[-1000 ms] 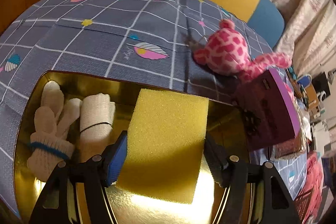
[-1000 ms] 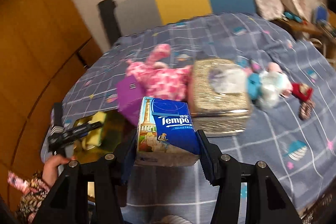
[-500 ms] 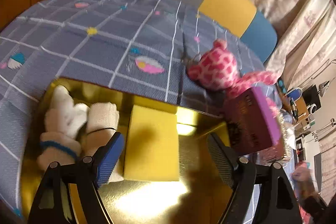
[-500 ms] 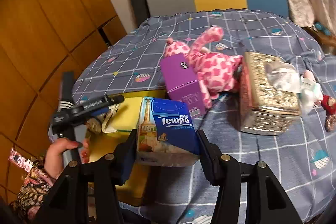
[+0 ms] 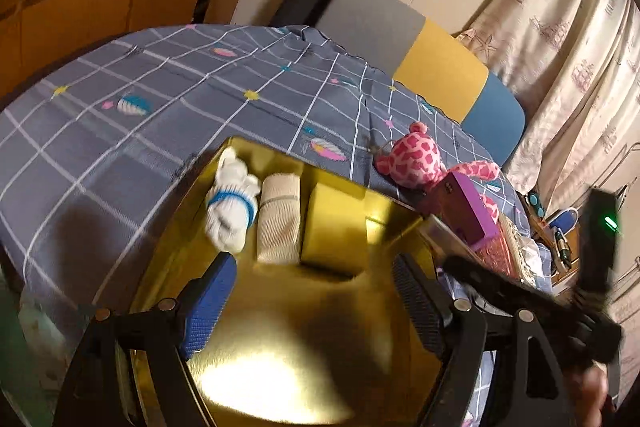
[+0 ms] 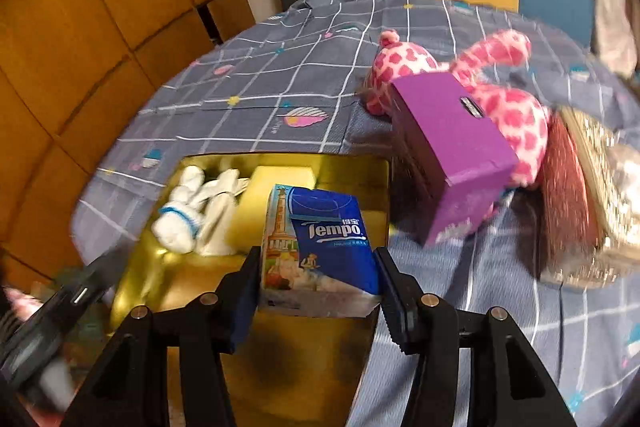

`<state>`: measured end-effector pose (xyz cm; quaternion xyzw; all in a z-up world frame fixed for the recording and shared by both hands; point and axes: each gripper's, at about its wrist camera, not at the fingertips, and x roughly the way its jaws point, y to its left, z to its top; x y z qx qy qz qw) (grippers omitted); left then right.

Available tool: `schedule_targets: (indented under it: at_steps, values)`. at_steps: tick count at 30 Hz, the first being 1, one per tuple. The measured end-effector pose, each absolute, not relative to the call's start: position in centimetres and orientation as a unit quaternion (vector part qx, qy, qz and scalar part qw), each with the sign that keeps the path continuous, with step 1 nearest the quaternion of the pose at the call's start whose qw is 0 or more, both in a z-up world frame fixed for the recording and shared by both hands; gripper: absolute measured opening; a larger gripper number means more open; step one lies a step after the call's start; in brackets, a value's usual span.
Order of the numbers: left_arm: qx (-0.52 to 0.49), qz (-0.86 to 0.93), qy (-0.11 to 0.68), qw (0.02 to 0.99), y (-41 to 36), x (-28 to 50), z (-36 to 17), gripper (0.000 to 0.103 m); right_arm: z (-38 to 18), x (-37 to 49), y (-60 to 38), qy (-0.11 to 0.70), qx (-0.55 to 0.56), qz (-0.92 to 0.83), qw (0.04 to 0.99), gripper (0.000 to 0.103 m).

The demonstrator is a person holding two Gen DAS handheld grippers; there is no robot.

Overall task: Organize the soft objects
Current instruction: 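Lower the Tempo tissue pack into the tray and open the right tool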

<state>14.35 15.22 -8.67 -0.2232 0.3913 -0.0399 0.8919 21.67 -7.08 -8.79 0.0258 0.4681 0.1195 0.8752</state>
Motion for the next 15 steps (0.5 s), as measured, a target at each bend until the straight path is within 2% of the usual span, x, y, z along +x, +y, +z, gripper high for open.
schedule_targets:
  at_steps: [4,15]
  values:
    - [-0.247,-0.034,0.402,0.881,16.0,13.2,-9.7,0.081,-10.2,23.0,-4.9,0.462,-0.024,0.097,0.881,0.055]
    - [-0.257,-0.026,0.400,0.879,17.0,11.5,-10.3,0.081,-12.4,26.1,-4.6,0.468,-0.036,0.050,0.881,0.055]
